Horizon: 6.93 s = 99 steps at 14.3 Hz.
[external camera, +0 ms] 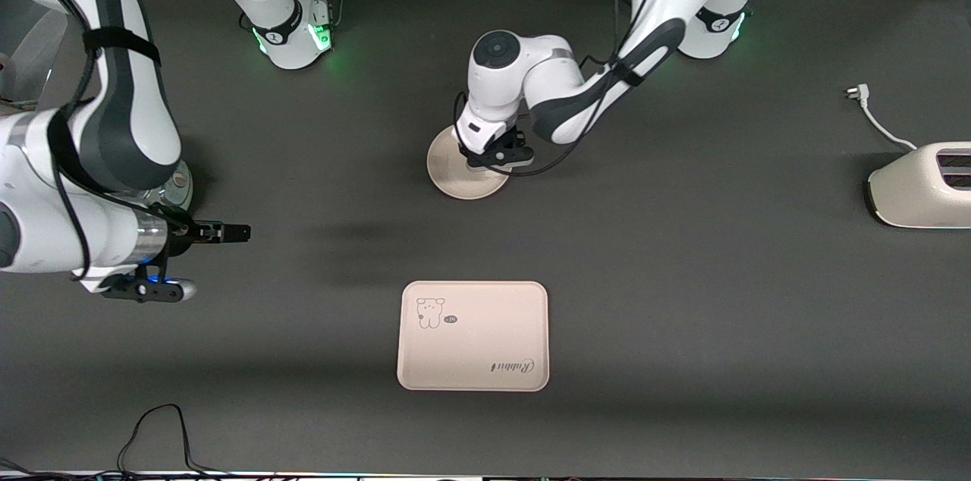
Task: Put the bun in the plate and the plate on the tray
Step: 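Lift the bun with the left gripper and carry it over the plate, then lower the bun onto the plate and open the left gripper, then withdraw the left gripper while the right gripper reaches the plate rim, then close the right gripper on the plate rim, then lift the plate with the right gripper and carry it over the tray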
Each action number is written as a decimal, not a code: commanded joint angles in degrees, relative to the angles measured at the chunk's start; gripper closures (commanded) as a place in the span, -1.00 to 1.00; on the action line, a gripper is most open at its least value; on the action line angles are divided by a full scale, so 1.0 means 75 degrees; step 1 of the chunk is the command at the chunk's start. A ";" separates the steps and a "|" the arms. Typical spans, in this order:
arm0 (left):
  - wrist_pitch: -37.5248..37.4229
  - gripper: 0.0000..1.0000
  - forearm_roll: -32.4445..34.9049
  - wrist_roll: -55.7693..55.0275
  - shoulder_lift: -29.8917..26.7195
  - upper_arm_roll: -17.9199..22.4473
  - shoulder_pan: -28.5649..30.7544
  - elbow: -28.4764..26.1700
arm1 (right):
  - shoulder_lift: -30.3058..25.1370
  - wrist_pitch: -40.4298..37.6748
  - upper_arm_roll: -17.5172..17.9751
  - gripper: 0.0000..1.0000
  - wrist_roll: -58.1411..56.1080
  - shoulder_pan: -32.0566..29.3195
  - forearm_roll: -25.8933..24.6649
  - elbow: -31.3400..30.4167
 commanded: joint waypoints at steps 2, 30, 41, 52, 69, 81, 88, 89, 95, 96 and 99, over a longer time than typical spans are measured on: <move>-0.0054 0.41 0.0169 -0.1057 0.0271 0.1195 -0.1637 0.0946 | 0.0302 0.0044 -0.0081 -1.00 0.0214 0.0482 0.0066 0.0227; -0.0393 -1.00 0.0075 -0.0031 -0.0736 0.1082 -0.0717 0.0983 | 0.0490 0.0032 -0.0070 -1.00 0.1046 0.0657 0.0124 0.0157; -0.2089 -1.00 -0.4457 0.9044 -0.2668 0.2234 0.1689 0.1041 | 0.0632 0.1731 -0.0070 -1.00 0.3588 0.2578 0.0793 -0.1270; -0.5397 -1.00 -0.4718 1.2419 -0.4567 0.5251 0.2064 0.1733 | 0.0362 0.4014 -0.0081 -1.00 0.4151 0.4747 0.1072 -0.3732; -0.5398 -1.00 -0.4601 1.2126 -0.4756 0.5544 0.2135 0.1744 | -0.0634 0.7439 -0.0070 -0.90 0.4163 0.5615 0.1718 -0.6675; -0.4883 -1.00 -0.4706 1.1364 -0.4592 0.5532 0.2146 0.1686 | -0.0587 0.7509 -0.0070 0.45 0.4327 0.5604 0.1882 -0.6675; -0.4472 -1.00 -0.4706 1.1364 -0.4744 0.5532 0.2111 0.1335 | -0.0646 0.7404 -0.0081 1.00 0.4233 0.5603 0.2175 -0.6652; -0.4472 -1.00 -0.4706 1.1364 -0.4802 0.5532 0.2099 0.1288 | -0.0657 0.7392 -0.0093 1.00 0.4222 0.5603 0.2175 -0.6652; -0.4472 -1.00 -0.4706 1.1352 -0.4826 0.5532 0.2111 0.1240 | -0.0880 0.6435 -0.0384 1.00 0.4116 0.5498 0.2164 -0.6267; -0.4448 -1.00 -0.4706 1.1352 -0.4815 0.5532 0.2111 0.1252 | -0.0892 0.5967 -0.0479 1.00 0.4012 0.5498 0.2164 -0.6044; -0.4401 -1.00 -0.4706 1.1352 -0.4803 0.5532 0.2111 0.1252 | -0.1031 0.5458 -0.0761 1.00 0.3871 0.5498 0.2152 -0.5785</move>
